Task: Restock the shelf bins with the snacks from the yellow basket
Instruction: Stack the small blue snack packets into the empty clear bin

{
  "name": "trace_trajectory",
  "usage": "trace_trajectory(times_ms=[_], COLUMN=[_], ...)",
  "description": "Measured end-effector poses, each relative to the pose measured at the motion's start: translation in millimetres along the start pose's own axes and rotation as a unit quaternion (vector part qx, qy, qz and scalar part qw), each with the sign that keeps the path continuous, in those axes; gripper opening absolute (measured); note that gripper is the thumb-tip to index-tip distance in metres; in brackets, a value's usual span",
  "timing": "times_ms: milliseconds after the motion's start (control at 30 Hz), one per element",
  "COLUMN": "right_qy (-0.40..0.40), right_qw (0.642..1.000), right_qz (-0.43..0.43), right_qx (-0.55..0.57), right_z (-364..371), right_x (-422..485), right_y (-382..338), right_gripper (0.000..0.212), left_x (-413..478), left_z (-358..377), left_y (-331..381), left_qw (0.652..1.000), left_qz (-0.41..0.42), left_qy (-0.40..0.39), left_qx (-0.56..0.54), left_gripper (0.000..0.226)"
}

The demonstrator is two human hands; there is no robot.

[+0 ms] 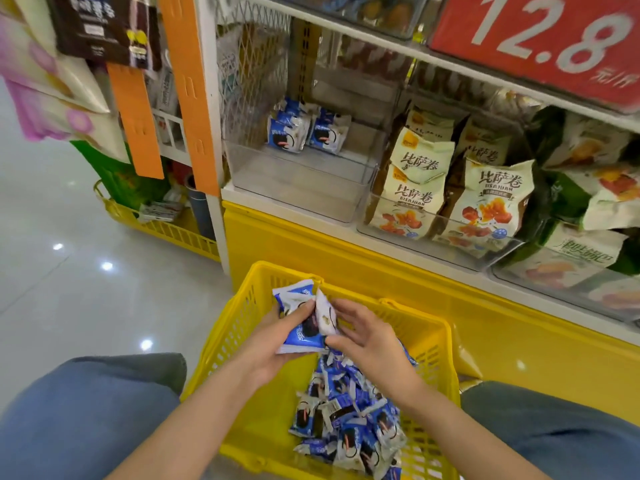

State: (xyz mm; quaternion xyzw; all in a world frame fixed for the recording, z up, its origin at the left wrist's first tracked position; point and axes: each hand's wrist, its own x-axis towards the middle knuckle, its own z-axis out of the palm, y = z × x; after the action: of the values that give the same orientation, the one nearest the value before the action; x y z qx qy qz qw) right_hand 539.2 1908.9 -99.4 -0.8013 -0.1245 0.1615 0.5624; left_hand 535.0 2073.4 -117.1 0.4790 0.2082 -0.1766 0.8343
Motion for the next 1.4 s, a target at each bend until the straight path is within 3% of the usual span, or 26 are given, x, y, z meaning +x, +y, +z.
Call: trace_trajectory(times_ms=[133, 300, 400, 500, 600, 700, 800, 900, 1000, 1100, 1267, 1400], right_qy=[-0.061, -0.049, -0.025, -0.030, -0.003, 0.045, 0.091, 0.138, 0.168, 0.166, 0.162, 0.118], right_qw=[0.993, 0.987, 0.993, 0.990, 0.986, 0.983, 0.987, 0.988, 0.975, 0.959, 0.960, 0.945], right_qz=[-0.051, -0.034, -0.013, -0.014, -0.017, -0.013, -0.016, -0.004, 0.026, 0.053, 0.028, 0.025], right_qx=[-0.093, -0.149, -0.119, -0.138, -0.165, -0.178, -0.130, -0.069, -0.144, -0.221, -0.225, -0.305], right_z=[-7.2, -4.9, -3.6, -3.1, -9.5, -19.3, -27.0, -34.5, -40.3, -36.4, -17.1, -15.1], right_x=[24.1, 59.8, 80.7, 101.4, 124.5, 152.2, 186.6, 230.9, 276.9, 310.8, 344.0, 359.3], right_y=[-37.4, -67.8, -81.3, -96.0, -111.6, -130.8, -148.7, -153.7, -144.6, -130.8, -118.9, -107.2], right_gripper=[0.043, 0.054, 0.040, 0.012, 0.012, 0.021, 0.023, 0.029, 0.040, 0.050, 0.050, 0.046], left_x=[-4.0, -4.1, 2.6, 10.2, 18.0, 27.2, 36.0, 44.0, 51.9, 57.5, 62.8, 63.1], left_z=[-5.0, -10.7, -13.8, -20.8, -29.8, -41.8, -54.3, -65.0, -72.2, -77.4, -84.5, -89.2], left_y=[34.9, 69.6, 89.9, 107.9, 123.4, 134.1, 140.6, 148.4, 157.2, 163.7, 171.3, 174.8], left_qw=[0.999, 0.996, 0.991, 0.987, 0.986, 0.983, 0.978, 0.973, 0.973, 0.970, 0.968, 0.970], left_qz=[0.042, 0.082, 0.128, 0.157, 0.162, 0.183, 0.209, 0.228, 0.226, 0.233, 0.233, 0.222], left_qy=[-0.029, -0.044, -0.027, -0.016, -0.017, -0.012, 0.008, 0.031, 0.056, 0.071, 0.090, 0.100], left_qx=[0.010, -0.002, 0.008, -0.003, -0.012, -0.016, -0.017, -0.010, -0.007, -0.006, -0.020, -0.025], left_gripper=[0.055, 0.050, 0.044, 0.033, 0.048, 0.046, 0.040, 0.048, 0.059, 0.062, 0.066, 0.069])
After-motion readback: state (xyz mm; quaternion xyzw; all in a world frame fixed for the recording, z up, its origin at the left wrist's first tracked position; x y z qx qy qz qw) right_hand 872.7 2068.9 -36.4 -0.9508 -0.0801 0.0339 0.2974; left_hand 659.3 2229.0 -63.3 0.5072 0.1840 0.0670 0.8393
